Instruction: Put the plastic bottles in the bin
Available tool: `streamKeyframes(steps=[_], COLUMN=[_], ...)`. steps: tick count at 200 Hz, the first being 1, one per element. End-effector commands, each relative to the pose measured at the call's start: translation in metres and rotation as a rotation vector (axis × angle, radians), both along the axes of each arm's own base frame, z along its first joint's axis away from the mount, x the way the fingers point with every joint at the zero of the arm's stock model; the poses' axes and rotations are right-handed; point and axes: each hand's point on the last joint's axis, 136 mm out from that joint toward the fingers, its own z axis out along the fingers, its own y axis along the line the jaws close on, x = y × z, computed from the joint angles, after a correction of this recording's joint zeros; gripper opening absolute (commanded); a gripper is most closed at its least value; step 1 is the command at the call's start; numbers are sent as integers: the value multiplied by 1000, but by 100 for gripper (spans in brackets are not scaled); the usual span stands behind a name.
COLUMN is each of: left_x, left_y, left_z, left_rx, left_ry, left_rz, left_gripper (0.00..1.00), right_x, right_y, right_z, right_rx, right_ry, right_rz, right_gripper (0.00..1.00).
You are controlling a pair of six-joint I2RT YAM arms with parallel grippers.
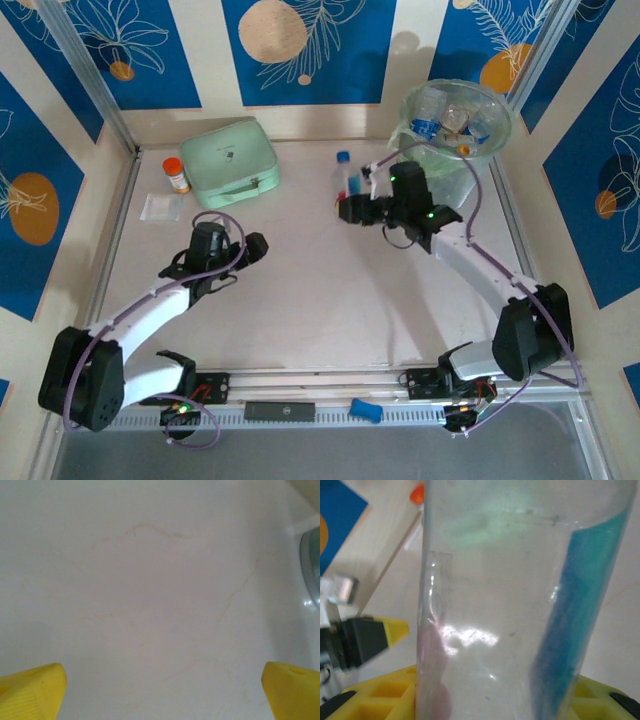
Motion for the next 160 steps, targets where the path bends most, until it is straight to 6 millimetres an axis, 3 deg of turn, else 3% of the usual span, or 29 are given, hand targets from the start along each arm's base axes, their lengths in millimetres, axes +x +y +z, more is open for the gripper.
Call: streamKeyframes(steps=[1, 54, 85, 129, 160], left_x=[0, 7, 7, 1, -1], left_y=[-18, -44, -56, -61, -62], left_z=[5, 7, 4, 1, -3], left_rx=[-37, -43, -1, 39, 47], left_ry=[-9, -26, -7, -4, 9], left_rz=[-104, -190, -228, -239, -250], left_gripper=[100, 100, 100, 100, 100], right_x=[6, 34, 55, 84, 103], right_y=[-24, -74, -117, -186, -222], right_z=[43, 136, 169, 182, 167], right_rx=[-53, -110, -165, -300, -461], right_ry=[-110, -312, -366, -352, -295], right_rz=[-39, -186, -311, -504, -597], right_gripper=[46, 45, 45, 45, 45])
